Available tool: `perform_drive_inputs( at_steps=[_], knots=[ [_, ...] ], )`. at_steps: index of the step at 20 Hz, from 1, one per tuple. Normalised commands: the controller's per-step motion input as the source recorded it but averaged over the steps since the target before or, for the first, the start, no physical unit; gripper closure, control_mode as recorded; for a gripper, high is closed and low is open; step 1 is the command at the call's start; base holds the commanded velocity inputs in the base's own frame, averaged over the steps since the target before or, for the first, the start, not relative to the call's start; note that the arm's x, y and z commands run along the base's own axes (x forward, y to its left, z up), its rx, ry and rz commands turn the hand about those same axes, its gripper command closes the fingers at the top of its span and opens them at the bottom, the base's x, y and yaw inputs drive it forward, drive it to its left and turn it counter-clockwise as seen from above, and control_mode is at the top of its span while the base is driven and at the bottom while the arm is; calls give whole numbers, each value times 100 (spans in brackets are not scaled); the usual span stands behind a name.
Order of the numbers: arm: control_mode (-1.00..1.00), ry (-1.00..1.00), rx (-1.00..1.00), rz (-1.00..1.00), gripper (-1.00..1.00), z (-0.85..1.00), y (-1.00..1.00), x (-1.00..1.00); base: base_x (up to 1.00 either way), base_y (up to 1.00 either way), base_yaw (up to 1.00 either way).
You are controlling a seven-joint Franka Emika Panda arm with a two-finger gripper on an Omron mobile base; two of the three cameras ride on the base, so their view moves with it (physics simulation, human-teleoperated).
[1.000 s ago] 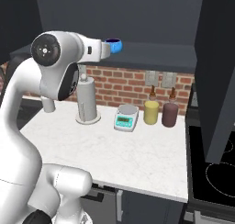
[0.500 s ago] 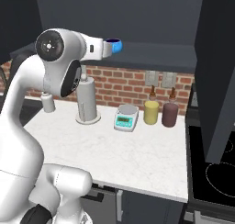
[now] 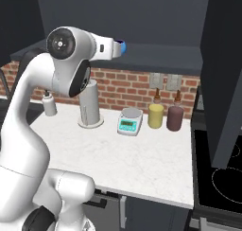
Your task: Gather all objects into one cabinet and sort the glasses and bowls to opposite sides.
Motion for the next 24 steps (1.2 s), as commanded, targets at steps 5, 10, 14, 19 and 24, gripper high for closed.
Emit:
perform_drive_inputs(
  at_steps=[5,10,14,19,24],
  knots=[
    [-100,0,0,0,-100,-1,-24,0,0,0,0],
    [-100,0,0,0,-100,-2,-14,0,0,0,0],
    [-100,0,0,0,-100,-5,-3,7,0,0,0],
    [-100,0,0,0,-100,-7,0,9,0,0,0],
    [-100,0,0,0,-100,0,0,35,0,0,0]
  ],
)
